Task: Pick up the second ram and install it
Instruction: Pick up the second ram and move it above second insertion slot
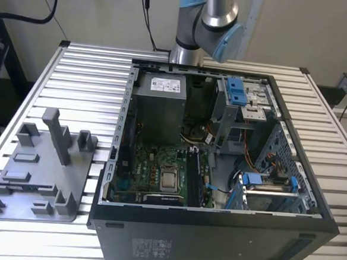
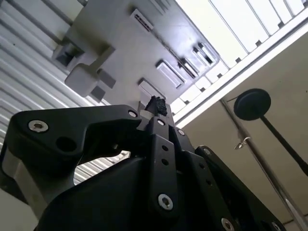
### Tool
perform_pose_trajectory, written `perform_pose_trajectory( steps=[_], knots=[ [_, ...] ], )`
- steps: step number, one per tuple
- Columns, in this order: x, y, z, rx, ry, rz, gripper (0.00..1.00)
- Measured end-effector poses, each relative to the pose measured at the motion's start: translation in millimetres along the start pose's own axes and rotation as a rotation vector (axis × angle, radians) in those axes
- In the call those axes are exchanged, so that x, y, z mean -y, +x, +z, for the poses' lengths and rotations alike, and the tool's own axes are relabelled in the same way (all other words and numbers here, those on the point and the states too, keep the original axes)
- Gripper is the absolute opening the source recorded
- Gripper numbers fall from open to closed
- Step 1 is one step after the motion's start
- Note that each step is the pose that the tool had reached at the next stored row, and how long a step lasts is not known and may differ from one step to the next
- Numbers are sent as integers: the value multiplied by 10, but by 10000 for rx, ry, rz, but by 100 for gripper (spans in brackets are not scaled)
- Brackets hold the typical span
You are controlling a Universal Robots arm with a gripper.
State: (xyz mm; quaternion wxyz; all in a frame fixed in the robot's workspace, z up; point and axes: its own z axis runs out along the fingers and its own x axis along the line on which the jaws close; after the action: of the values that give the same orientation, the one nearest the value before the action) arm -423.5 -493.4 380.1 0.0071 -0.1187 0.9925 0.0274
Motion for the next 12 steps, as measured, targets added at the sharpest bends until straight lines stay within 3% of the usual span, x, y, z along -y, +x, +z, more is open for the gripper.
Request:
perform_pose_trajectory(
  steps=[12],
  knots=[
    [0, 0, 4, -107, -42, -2028, 11]
  ],
)
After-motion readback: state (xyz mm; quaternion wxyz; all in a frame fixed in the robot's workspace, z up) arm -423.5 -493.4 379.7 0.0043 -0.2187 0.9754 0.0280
